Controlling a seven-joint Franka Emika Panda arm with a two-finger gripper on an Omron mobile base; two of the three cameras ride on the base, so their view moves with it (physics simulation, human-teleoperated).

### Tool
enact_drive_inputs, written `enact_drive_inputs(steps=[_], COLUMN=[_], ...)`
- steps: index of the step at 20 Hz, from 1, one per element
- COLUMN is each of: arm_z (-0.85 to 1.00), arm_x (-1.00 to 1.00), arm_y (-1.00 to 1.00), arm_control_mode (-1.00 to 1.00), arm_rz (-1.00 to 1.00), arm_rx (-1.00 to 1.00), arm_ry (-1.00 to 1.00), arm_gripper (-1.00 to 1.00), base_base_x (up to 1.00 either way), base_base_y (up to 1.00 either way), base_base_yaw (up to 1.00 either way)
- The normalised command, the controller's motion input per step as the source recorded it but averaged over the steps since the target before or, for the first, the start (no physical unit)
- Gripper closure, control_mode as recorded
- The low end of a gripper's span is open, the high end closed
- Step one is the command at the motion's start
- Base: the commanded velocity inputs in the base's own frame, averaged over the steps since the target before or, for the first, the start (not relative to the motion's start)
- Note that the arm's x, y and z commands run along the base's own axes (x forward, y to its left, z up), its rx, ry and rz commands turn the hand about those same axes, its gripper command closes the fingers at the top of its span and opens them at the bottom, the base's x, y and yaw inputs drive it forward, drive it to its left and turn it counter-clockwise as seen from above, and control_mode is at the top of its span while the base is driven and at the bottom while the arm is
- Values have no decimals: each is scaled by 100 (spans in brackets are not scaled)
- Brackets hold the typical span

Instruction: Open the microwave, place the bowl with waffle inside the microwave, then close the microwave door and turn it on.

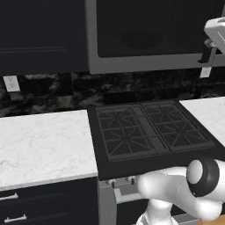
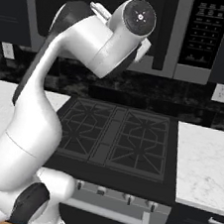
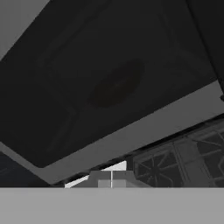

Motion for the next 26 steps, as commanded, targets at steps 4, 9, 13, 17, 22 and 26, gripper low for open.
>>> enact_drive_inputs(steps=[4,9,13,17,22,26], arm_z=[-5,-23,-23,-2,-8,-6], arm_x=[-37,0,0,-12,6,16], arm_y=[-71,-79,-94,-51,-31,-30], arm_control_mode=[-100,-100,-100,-100,-100,-100], arm_rz=[-3,-10,-11,-7,-7,-10], arm_rx=[53,53,48,15,3,1], arm_ry=[13,5,2,0,1,6], arm_gripper=[100,100,100,100,100,100], base_base_x=[0,0,0,0,0,0], base_base_y=[0,0,0,0,0,0], base_base_yaw=[0,0,0,0,0,0])
